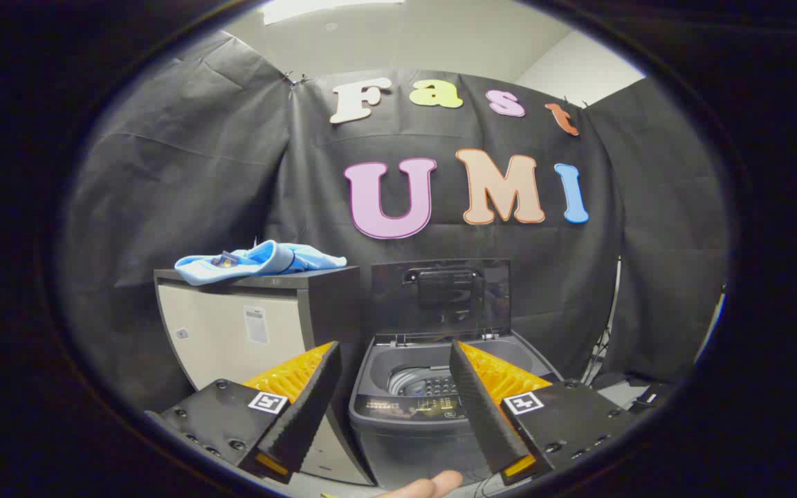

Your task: Put the clothes into the washing machine and then close the washing machine lid.

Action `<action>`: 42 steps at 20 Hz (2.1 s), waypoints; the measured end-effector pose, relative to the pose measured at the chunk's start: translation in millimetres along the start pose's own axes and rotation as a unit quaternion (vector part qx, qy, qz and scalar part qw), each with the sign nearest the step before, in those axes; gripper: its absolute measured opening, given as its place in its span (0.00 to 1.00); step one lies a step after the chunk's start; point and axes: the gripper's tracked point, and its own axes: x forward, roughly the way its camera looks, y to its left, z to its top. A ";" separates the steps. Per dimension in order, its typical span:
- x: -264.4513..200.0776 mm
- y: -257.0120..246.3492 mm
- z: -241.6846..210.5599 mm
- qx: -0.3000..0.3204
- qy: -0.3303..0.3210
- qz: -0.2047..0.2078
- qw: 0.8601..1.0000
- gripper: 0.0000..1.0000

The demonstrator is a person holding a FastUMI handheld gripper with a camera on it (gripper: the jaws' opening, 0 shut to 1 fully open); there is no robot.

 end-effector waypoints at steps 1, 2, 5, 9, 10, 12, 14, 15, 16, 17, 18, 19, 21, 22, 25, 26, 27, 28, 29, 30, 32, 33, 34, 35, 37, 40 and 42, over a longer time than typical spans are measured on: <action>-0.9 0.7 2.9 0.005 -0.001 -0.002 1.000 0.97; -1.0 2.8 9.0 0.010 -0.004 -0.001 1.000 0.97; -2.8 8.3 19.9 0.003 0.001 0.003 1.000 0.97; -1.6 20.0 27.4 -0.005 0.011 0.008 1.000 0.97; -0.7 23.9 27.6 -0.004 0.016 0.009 1.000 0.97; 2.4 30.6 34.6 -0.013 0.022 0.006 1.000 0.97; 6.0 41.4 51.5 -0.017 0.017 0.003 1.000 0.97; 8.4 46.9 62.1 -0.016 0.015 0.000 1.000 0.97; 9.4 52.3 74.4 -0.019 0.012 -0.005 1.000 0.97; 10.7 57.9 86.0 -0.032 0.015 -0.008 0.999 0.97; 12.7 64.7 96.3 -0.048 0.019 -0.010 0.999 0.97; 16.2 76.2 110.7 -0.051 0.013 -0.006 0.999 0.97; 30.9 108.9 140.0 -0.039 -0.002 0.014 0.999 0.97; 37.6 117.6 146.2 -0.034 0.005 0.018 0.999 0.97; 66.9 146.9 154.5 -0.029 0.039 0.018 0.999 0.97; 83.3 160.1 162.2 -0.027 0.037 0.023 0.999 0.97; 100.4 171.5 165.5 -0.022 0.039 0.025 0.999 0.97; 115.4 182.3 165.0 -0.015 0.052 0.024 0.998 0.97; 131.4 190.9 167.2 -0.018 0.060 0.020 0.998 0.97; 150.0 204.4 163.4 -0.016 0.072 0.026 0.997 0.97; 180.2 223.0 159.2 -0.015 0.099 0.027 0.995 0.97; 194.1 227.7 154.3 -0.017 0.115 0.023 0.993 0.97; 205.6 234.3 148.7 -0.025 0.128 0.024 0.991 0.97; 216.1 239.1 143.6 -0.025 0.145 0.021 0.989 0.97; 235.5 255.9 127.5 -0.013 0.172 0.023 0.985 0.97; 257.9 271.0 92.3 -0.022 0.240 0.008 0.970 0.97; 266.4 275.4 55.6 -0.044 0.308 -0.007 0.950 0.97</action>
